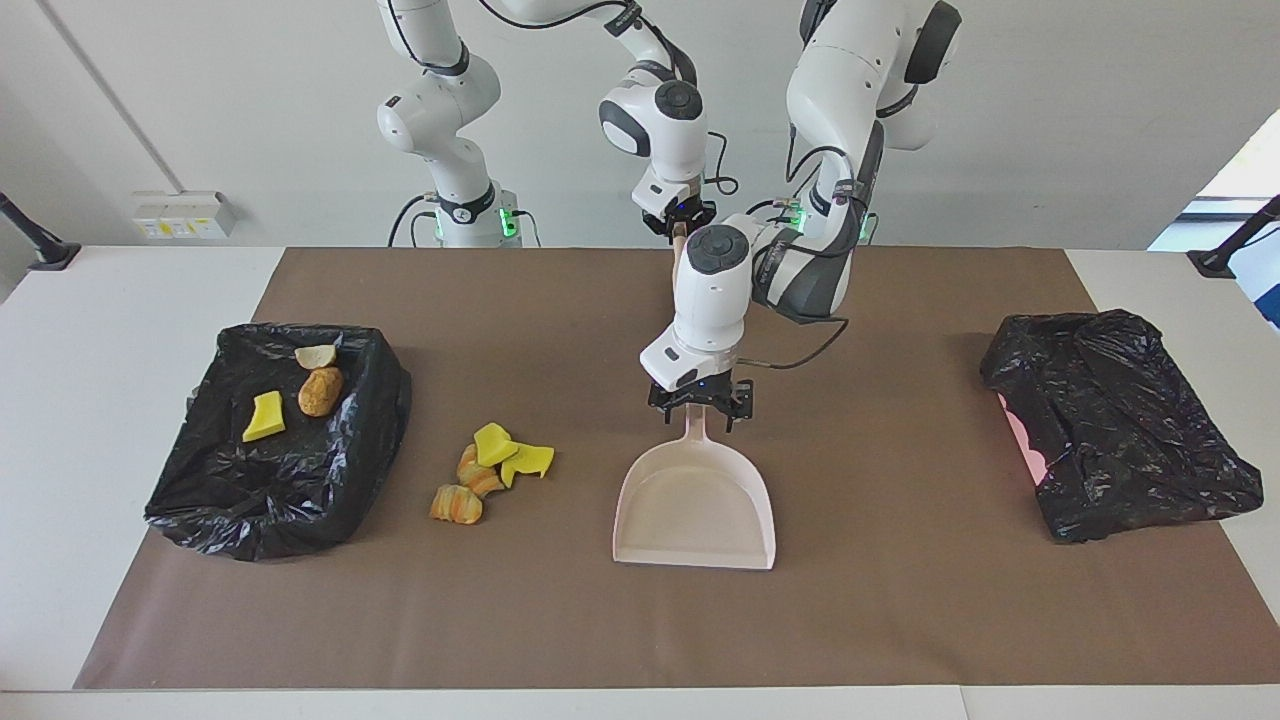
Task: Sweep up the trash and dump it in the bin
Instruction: 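Grasp the dustpan handle with the left gripper while the right gripper grasps the brush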
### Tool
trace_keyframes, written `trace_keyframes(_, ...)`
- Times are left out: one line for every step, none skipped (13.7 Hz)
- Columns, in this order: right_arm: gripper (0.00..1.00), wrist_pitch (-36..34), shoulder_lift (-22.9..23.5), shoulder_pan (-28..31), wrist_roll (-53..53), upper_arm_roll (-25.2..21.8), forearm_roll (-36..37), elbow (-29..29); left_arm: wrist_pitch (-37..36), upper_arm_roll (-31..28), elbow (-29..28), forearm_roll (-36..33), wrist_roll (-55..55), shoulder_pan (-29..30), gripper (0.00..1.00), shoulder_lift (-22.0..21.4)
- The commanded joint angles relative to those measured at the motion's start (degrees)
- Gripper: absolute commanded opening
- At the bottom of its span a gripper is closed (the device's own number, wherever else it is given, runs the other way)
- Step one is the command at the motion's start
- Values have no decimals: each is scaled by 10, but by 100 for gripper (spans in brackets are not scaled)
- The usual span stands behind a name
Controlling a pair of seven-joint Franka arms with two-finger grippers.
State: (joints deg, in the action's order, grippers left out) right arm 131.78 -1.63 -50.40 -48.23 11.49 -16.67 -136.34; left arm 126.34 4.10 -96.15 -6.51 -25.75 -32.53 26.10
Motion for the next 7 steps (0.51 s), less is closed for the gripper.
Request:
trace_keyframes(0,-47,-4,16,11,-4,1,25,1,-9,-25,-14,-13,-8,69,-15)
trace_keyframes(0,-63,-23,26,13,-5,2,25,1,-9,-22,-13,-13,-8,46,-16)
trace_keyframes(0,-80,-42,35,13,-5,5,24,2,-9,-18,-14,-13,-5,34,-16)
trace_keyframes(0,-103,-62,48,14,-5,21,23,3,-12,-17,-14,-12,-3,23,-18)
trace_keyframes(0,-126,-80,64,21,-4,33,18,1,-12,-17,-14,-12,0,8,-21)
trace_keyframes(0,-152,-93,86,43,-4,34,16,1,-13,-16,-14,-10,1,0,-26)
trace_keyframes(0,-184,-105,111,72,-4,34,14,1,-13,-17,-13,-2,3,0,-37)
